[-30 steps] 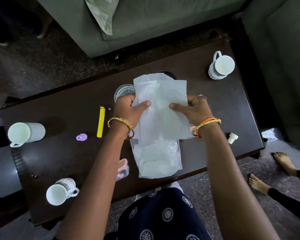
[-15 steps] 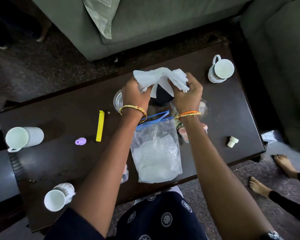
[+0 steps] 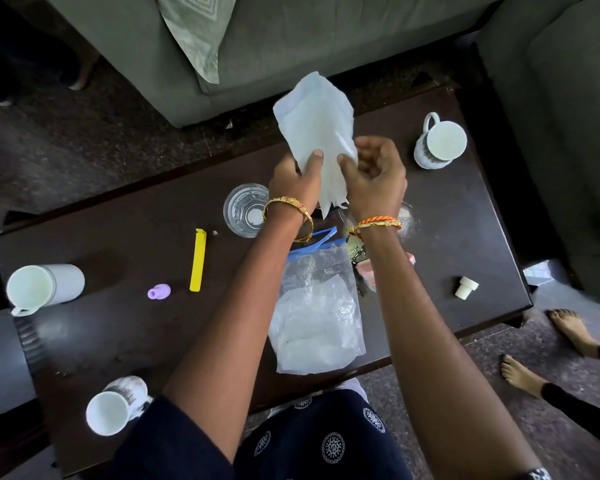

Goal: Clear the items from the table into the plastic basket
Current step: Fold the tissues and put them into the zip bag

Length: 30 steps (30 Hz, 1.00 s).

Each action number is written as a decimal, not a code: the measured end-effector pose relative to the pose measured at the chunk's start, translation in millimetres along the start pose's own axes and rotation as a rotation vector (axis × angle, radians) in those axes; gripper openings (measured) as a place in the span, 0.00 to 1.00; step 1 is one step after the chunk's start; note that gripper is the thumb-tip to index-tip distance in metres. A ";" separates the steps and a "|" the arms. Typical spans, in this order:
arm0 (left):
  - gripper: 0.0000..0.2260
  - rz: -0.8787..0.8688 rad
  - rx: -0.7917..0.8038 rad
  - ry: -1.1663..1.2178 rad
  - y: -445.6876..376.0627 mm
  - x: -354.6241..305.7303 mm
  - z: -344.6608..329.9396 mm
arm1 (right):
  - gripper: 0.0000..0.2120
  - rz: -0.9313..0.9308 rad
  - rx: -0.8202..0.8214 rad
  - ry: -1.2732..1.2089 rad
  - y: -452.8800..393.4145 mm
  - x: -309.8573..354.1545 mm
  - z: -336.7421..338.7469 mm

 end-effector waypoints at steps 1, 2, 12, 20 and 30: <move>0.12 0.015 0.030 0.001 -1.4 0.0 -0.4 | 0.09 -0.028 0.046 0.025 -1.8 -1.5 -0.3; 0.12 0.006 0.052 -0.029 -2.3 0.3 -0.2 | 0.08 -0.042 0.080 0.063 -3.2 -3.4 0.3; 0.11 -0.308 -0.168 -0.320 1.2 5.7 -0.6 | 0.07 0.047 0.053 0.114 2.1 -18.8 0.6; 0.11 -0.234 -0.324 -0.642 5.6 22.4 2.5 | 0.05 0.203 -0.032 0.339 12.9 -38.6 10.0; 0.17 -0.173 -0.314 -0.594 14.7 40.1 -11.9 | 0.07 0.068 0.023 0.411 16.3 -45.5 5.2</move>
Point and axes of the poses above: each hand's wrist, its own y-axis away from the middle knuckle, its own z-axis out of the back of the hand, x = y × z, the point moved 1 cm from there along -y, towards the middle knuckle, and after that the axes turned 2 degrees about -x, right-handed, at the moved point
